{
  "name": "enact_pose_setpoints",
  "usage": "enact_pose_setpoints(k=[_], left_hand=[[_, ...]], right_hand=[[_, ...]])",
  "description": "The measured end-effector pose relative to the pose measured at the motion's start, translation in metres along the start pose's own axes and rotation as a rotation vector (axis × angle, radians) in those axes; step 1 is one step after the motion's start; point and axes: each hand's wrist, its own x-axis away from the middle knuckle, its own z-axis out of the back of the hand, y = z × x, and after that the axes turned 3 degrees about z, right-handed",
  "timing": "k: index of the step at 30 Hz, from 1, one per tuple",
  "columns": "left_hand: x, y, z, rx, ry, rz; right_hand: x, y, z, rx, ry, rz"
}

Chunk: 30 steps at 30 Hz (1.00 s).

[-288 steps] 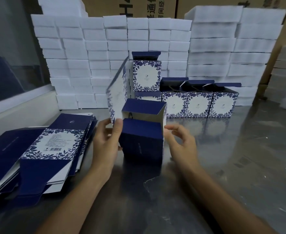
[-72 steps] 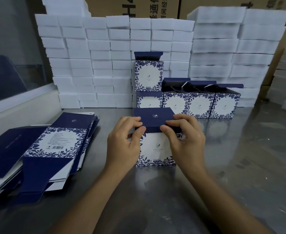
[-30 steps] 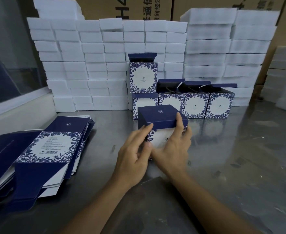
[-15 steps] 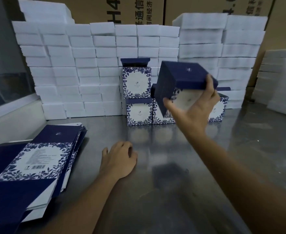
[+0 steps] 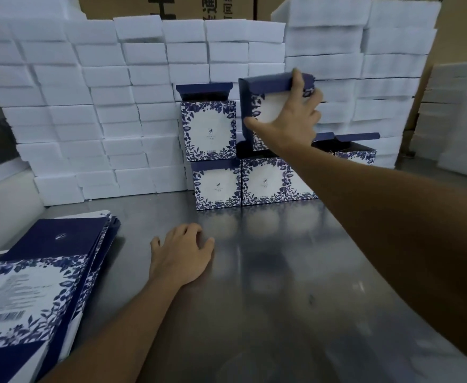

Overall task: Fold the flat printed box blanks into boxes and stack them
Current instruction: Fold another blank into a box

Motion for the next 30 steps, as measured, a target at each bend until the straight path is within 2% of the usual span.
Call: enact_pose_setpoints(k=[8, 14, 18, 25, 30], left_hand=[[-0.004, 0.002, -0.001, -0.022, 0.013, -0.007], [-0.004, 0.001, -0.003, -0.034, 0.024, -0.014], [-0.005, 0.002, -0.004, -0.032, 0.029, -0.007], [-0.006, 0.001, -0.004, -0.042, 0.023, -0.003], [-0.003, 0.005, -0.001, -0.031, 0.074, 0.007]], right_hand=[[0.008, 0.002, -0.035, 0.077, -0.159, -0.021], [0.022, 0.016, -0.047, 0.234, -0.183, 0.064], [0.034, 0.022, -0.049, 0.373, -0.295, 0.131], [0.075, 0.031, -0.055, 0.420, -0.495, 0.139], [0.134, 0.044, -0.051, 0.302, -0.646, 0.099]])
